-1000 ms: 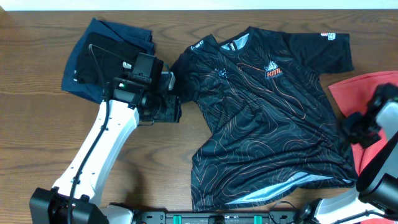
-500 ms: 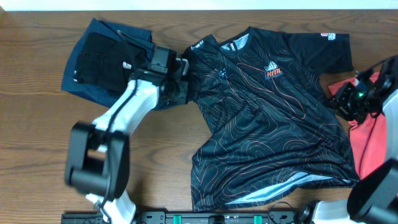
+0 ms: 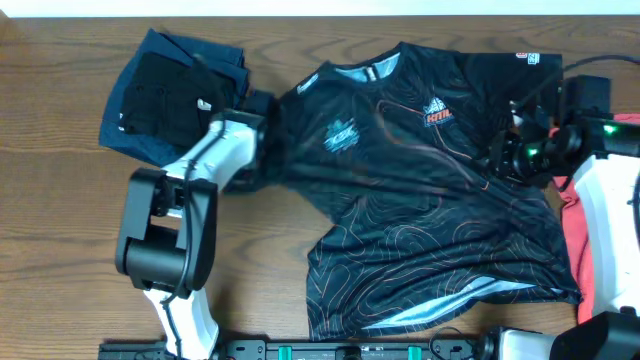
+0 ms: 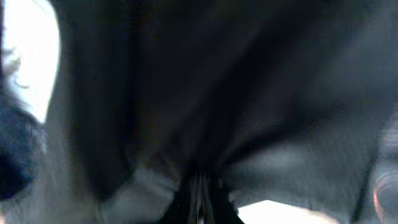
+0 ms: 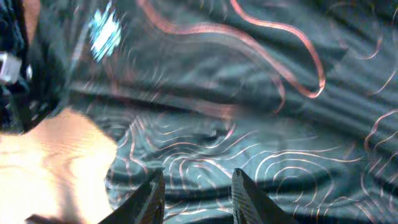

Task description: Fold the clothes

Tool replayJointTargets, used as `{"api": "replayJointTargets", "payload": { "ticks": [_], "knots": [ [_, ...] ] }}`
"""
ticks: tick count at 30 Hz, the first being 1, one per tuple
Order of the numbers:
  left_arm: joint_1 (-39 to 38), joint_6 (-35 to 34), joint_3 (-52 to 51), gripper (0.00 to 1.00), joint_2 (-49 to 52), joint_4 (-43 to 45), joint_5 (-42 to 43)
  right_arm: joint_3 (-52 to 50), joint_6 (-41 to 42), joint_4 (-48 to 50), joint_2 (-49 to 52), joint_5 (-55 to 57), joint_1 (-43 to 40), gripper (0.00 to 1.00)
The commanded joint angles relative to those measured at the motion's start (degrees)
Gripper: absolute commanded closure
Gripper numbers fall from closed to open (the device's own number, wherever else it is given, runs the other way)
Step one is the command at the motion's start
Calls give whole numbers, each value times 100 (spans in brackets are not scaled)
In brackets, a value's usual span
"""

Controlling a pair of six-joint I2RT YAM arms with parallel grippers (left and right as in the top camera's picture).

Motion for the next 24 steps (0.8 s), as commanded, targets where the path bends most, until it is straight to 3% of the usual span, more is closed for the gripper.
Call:
{"api": "replayJointTargets", "payload": {
  "ticks": [1, 5, 11, 19, 24],
  "knots": [
    [402, -671, -184, 94, 199, -737, -192, -393, 328, 208, -33, 391, 238, 63],
    [581, -763, -184, 94, 192, -1692, -79, -1193, 931, 881, -33, 798, 361, 61],
    [584, -774, -184, 94, 37, -2514, -83, -2555, 1878, 2581, -11, 1010, 354, 71],
    [584, -664, -166, 94, -942, -2028, 59, -3602, 3012, 3709, 273, 2179, 352, 95],
    [562, -168, -157, 85, -1574, -1338, 894, -3617, 3467, 4192, 855, 2544, 221, 99]
  ]
}}
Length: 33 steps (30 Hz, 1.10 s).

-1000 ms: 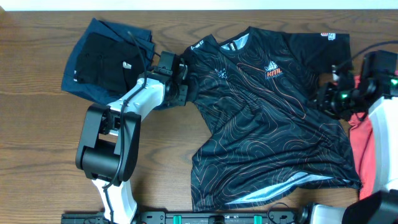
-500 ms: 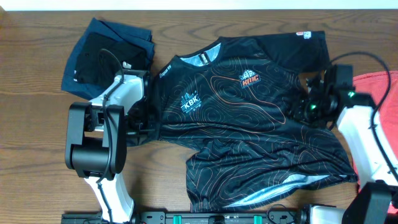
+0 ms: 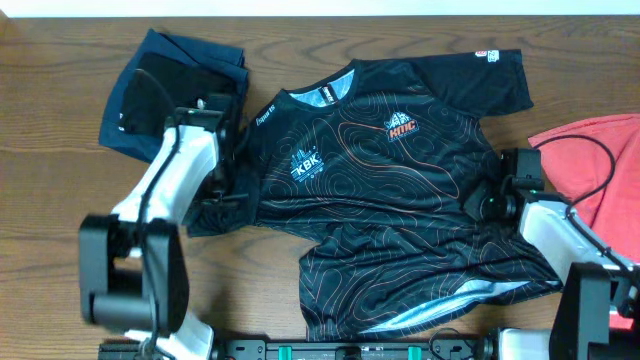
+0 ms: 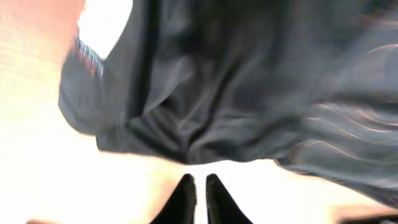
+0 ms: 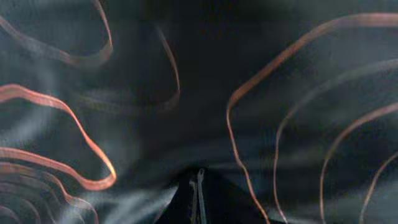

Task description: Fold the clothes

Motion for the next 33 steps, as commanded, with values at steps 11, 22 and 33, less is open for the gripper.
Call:
{"api": "replayJointTargets", "payload": {
  "ticks": [11, 22, 33],
  "knots": [
    [-455, 800, 28, 64, -505, 2013, 1768, 1541, -481, 501, 1919, 157, -815, 96],
    [-981, 1158, 94, 60, 461, 3320, 1753, 3685, -1777, -2761, 542, -570, -977, 76],
    [-973, 1329, 92, 94, 1054, 2463, -31, 3718, -1963, -3980, -973, -686, -977, 73]
  ]
}}
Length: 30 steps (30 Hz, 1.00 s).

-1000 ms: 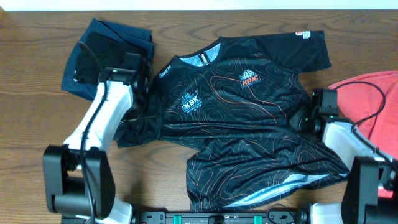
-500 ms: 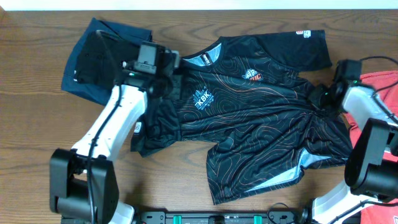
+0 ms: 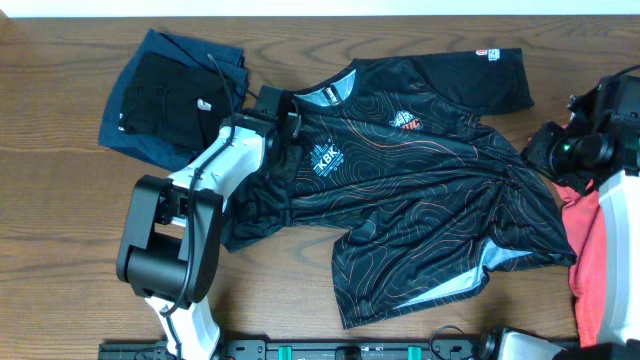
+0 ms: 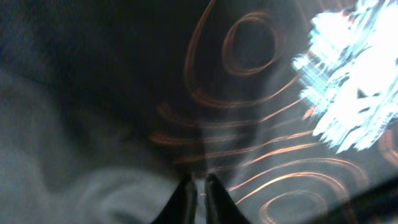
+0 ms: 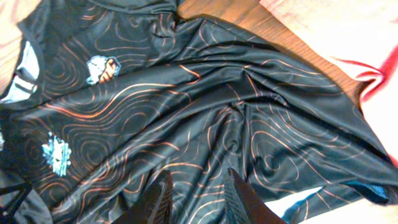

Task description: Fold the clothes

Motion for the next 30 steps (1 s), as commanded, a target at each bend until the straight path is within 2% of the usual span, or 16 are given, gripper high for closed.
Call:
{"api": "replayJointTargets", "payload": {
  "ticks": [1, 5, 11, 16, 22, 26, 30],
  "knots": [
    [59, 0, 68, 94, 26, -387, -619, 31, -151, -85, -140, -46, -39, 73],
    [267, -715, 0, 93, 33, -1364, -804, 22, -151, -214, -138, -42, -26, 73],
    [916, -1117, -588, 94, 31, -2402, -957, -234, -151, -133, -107, -22, -17, 73],
    [1296, -1189, -1001, 94, 20, -2433, -798, -866, 61, 101, -107, -17, -22, 71],
    [1169, -1021, -992, 94, -306, -2166, -549, -1628, 197, 555, -107, -48, -26, 71],
    [1106, -1064, -992, 94, -748, -2549, -549, -1687, 136, 527, -109, -44, -26, 71],
    [1150, -1342, -994, 94, -1182, -3010, -570, -1731, 240, 389, -107, 9, -26, 65]
  ]
}}
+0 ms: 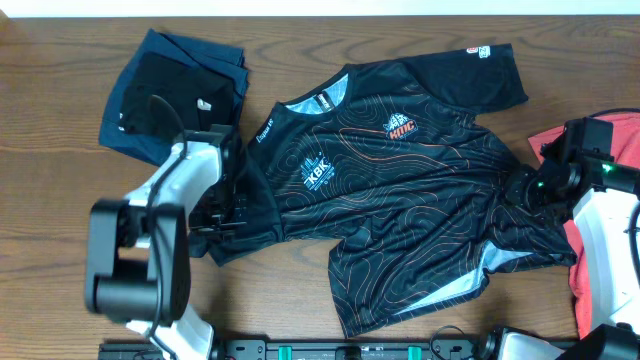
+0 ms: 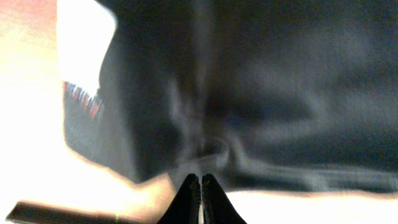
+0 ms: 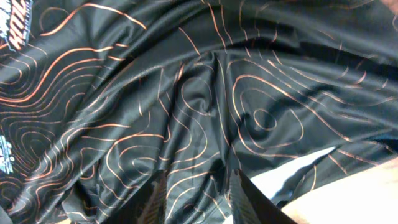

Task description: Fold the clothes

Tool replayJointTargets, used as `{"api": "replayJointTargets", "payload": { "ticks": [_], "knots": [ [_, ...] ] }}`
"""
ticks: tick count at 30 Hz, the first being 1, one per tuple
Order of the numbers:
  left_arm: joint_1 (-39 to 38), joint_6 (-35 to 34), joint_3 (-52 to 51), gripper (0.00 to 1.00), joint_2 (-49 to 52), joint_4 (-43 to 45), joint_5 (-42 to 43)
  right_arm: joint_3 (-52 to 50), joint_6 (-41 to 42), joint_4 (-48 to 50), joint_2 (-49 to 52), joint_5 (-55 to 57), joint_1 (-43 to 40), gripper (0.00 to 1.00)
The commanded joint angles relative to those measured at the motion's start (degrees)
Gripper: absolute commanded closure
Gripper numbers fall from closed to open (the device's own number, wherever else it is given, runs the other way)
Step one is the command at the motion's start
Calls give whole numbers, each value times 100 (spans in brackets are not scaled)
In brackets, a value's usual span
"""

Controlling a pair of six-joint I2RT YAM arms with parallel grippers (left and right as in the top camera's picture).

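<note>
A black jersey (image 1: 400,190) with orange contour lines lies face up across the middle of the table, collar toward the back. My left gripper (image 1: 232,218) sits at the hem of its left sleeve. In the left wrist view that gripper (image 2: 200,182) is shut, and the dark cloth (image 2: 249,81) puckers at its tips. My right gripper (image 1: 522,188) hovers low over the jersey's right side. The right wrist view shows it (image 3: 199,177) open, with wrinkled jersey fabric (image 3: 186,93) beneath the fingers.
A navy folded pile (image 1: 170,85) lies at the back left, just beyond the left arm. A red garment (image 1: 582,268) lies at the right edge, partly under the right arm. Bare wooden table (image 1: 60,200) shows to the left and along the front.
My left gripper was on the jersey's chest near the collar; it is now at the left sleeve hem, still shut. The right gripper, still open, has come lower and closer over the jersey's right side.
The jersey first lay toward the right, with the left gripper at its sleeve and the right one open over it. Then both were shut on it and it lay further left. Then the right gripper was open and raised. Now the jersey lies flatter.
</note>
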Motion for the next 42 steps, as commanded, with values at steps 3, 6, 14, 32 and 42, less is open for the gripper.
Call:
{"api": "replayJointTargets", "payload": {
  "ticks": [3, 6, 14, 32, 42],
  "knots": [
    [142, -444, -28, 94, -501, -223, 35, -273, 557, -68, -24, 376, -31, 65],
    [166, -282, -28, 94, -632, -22, 201, -741, 1314, 195, -24, 1239, -105, 77],
    [-149, 920, -28, 92, -728, 1521, 2122, -1784, 1707, 1458, -24, 470, -627, 99],
    [-588, 1357, -28, 92, -264, 3032, 1923, -3145, 2142, 2000, 52, 1307, -715, 99],
    [-588, 1357, -28, 92, -264, 2907, 1923, -1770, 2194, 1314, 50, 2599, -2243, 99]
  ]
}}
